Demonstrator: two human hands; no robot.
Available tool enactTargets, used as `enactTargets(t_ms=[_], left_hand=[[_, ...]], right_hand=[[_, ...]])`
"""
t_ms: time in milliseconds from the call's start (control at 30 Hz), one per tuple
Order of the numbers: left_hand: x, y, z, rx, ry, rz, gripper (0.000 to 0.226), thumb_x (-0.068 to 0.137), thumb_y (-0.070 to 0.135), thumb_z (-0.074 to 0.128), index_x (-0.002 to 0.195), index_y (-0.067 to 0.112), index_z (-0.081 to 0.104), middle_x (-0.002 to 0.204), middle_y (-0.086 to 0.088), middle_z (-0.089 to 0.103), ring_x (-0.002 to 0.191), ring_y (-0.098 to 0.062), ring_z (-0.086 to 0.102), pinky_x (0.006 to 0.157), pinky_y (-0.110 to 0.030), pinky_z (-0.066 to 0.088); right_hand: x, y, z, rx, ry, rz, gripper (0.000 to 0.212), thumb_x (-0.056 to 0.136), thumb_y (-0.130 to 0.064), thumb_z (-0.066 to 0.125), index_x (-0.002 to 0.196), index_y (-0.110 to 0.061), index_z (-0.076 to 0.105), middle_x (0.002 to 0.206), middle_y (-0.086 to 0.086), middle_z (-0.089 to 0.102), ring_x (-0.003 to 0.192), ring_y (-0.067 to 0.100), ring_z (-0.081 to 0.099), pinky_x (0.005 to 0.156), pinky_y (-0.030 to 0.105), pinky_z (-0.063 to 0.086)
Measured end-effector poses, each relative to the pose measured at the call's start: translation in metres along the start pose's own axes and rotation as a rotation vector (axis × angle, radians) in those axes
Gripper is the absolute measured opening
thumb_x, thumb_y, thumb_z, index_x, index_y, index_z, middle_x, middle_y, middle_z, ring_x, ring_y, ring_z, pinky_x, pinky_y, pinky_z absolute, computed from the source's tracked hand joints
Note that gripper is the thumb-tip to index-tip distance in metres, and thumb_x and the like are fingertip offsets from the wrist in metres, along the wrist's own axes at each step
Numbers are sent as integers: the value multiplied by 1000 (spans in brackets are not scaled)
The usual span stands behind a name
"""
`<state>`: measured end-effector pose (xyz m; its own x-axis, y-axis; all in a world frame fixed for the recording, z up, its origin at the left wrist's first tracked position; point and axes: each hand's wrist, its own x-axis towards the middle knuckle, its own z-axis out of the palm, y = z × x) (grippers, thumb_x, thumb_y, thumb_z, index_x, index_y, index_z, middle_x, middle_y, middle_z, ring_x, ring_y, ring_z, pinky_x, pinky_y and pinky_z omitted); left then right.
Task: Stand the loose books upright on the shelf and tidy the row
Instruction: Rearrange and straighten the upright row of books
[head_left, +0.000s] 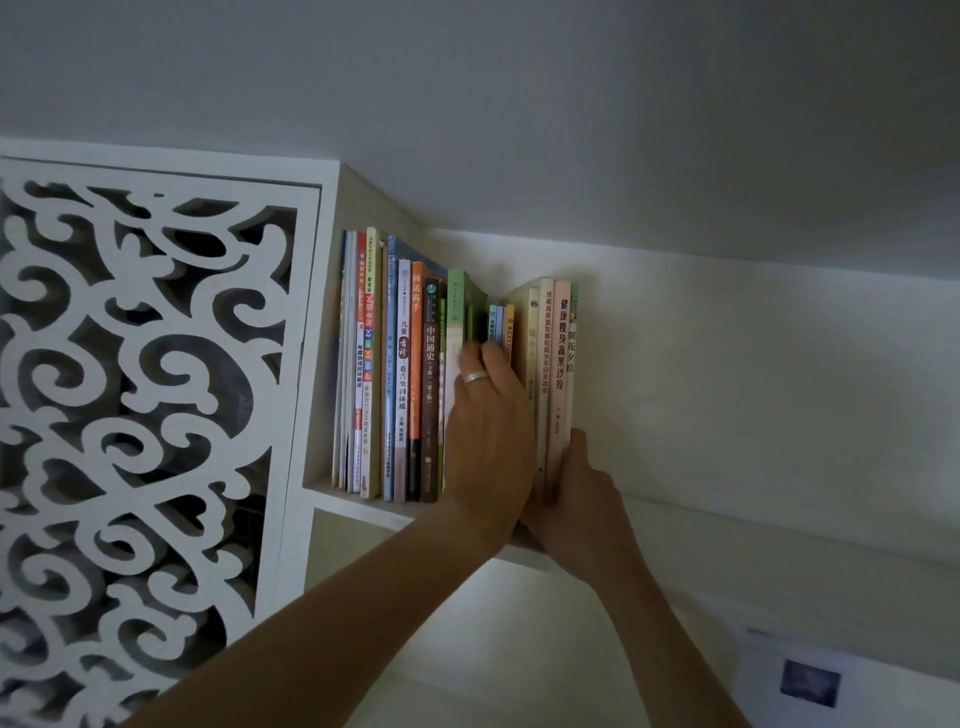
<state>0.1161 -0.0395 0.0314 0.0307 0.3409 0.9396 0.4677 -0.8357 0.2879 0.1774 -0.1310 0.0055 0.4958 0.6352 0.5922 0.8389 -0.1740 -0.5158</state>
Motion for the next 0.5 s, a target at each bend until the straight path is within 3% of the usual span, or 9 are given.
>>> enactTargets(t_ms=[67, 167, 300, 400, 500], left_hand=[[-4, 3, 2, 90, -28, 17, 54, 101, 27, 61, 143, -4, 46, 130, -21, 62, 105, -26, 70, 87, -32, 60], [-2, -4, 9, 261, 10, 79, 64, 103, 29, 51, 154, -5, 34, 154, -29, 42, 126, -33, 60, 101, -38, 53], [14, -12, 6, 298, -23, 136, 69, 104, 31, 46, 158, -5, 23, 157, -28, 38, 131, -35, 54, 103, -42, 51], [19, -2, 4, 124, -15, 53, 71, 100, 23, 53, 157, -9, 22, 153, -28, 43, 130, -34, 56, 105, -40, 51], [22, 4, -1, -206, 8, -13, 70, 99, 18, 63, 155, -5, 28, 135, -23, 57, 118, -28, 62, 97, -31, 51]], right_hand=[[0, 0, 0, -9, 7, 12, 65, 84, -54, 70, 125, -18, 34, 123, 1, 66, 90, 21, 68, 66, 11, 47], [-1, 1, 0, 26, 5, 18, 69, 81, -53, 74, 127, -20, 34, 124, 2, 65, 100, 23, 70, 72, 17, 51], [-1, 4, 0, 48, 8, -4, 62, 82, -46, 76, 121, -25, 32, 129, 0, 62, 103, 23, 67, 76, 22, 56], [0, 6, 1, 45, 33, 0, 63, 79, -52, 76, 117, -27, 32, 124, -1, 65, 98, 23, 69, 78, 29, 60], [2, 7, 3, 45, 39, 8, 63, 80, -52, 76, 117, -28, 31, 121, -2, 66, 92, 20, 68, 70, 22, 55]])
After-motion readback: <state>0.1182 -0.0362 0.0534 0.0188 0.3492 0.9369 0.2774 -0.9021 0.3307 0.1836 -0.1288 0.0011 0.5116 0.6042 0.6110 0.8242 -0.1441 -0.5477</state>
